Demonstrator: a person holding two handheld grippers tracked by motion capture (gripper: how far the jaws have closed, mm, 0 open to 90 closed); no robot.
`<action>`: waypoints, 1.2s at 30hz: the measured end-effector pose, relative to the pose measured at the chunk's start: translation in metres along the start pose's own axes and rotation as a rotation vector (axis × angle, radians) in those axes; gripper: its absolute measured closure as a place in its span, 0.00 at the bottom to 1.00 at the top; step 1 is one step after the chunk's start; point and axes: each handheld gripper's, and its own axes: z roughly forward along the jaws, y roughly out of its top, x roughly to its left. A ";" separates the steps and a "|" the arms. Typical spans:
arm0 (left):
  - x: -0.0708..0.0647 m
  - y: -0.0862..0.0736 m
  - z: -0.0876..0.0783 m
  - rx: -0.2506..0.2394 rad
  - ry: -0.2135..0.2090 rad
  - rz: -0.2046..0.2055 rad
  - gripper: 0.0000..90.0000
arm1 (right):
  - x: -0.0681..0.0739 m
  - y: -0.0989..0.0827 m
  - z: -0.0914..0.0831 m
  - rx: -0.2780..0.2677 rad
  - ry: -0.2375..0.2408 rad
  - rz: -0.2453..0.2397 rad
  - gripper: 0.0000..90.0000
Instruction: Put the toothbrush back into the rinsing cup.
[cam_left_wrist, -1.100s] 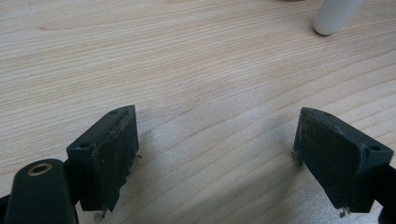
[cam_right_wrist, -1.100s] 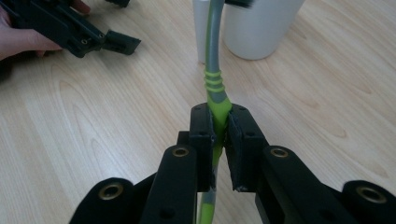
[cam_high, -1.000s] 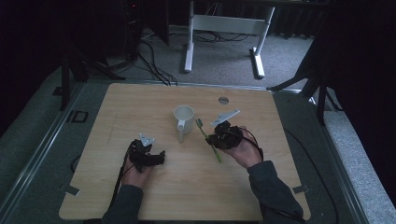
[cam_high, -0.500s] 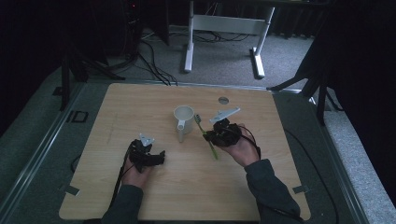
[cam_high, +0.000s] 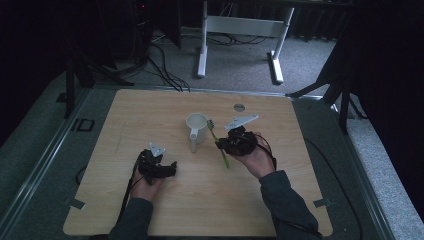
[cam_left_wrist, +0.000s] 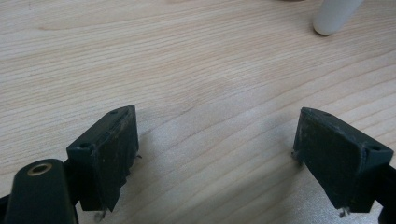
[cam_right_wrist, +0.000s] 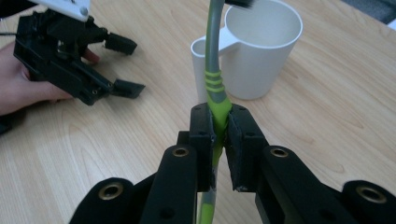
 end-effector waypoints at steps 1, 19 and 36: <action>0.000 0.000 0.000 0.000 0.000 0.000 0.16 | 0.000 0.000 0.000 -0.005 0.001 0.002 0.90; 0.000 0.000 0.000 0.001 0.000 0.003 0.16 | 0.001 0.007 0.002 -0.071 0.006 0.010 0.90; 0.000 0.000 0.000 0.001 0.000 0.002 0.16 | 0.005 0.014 0.004 -0.148 0.009 0.027 0.90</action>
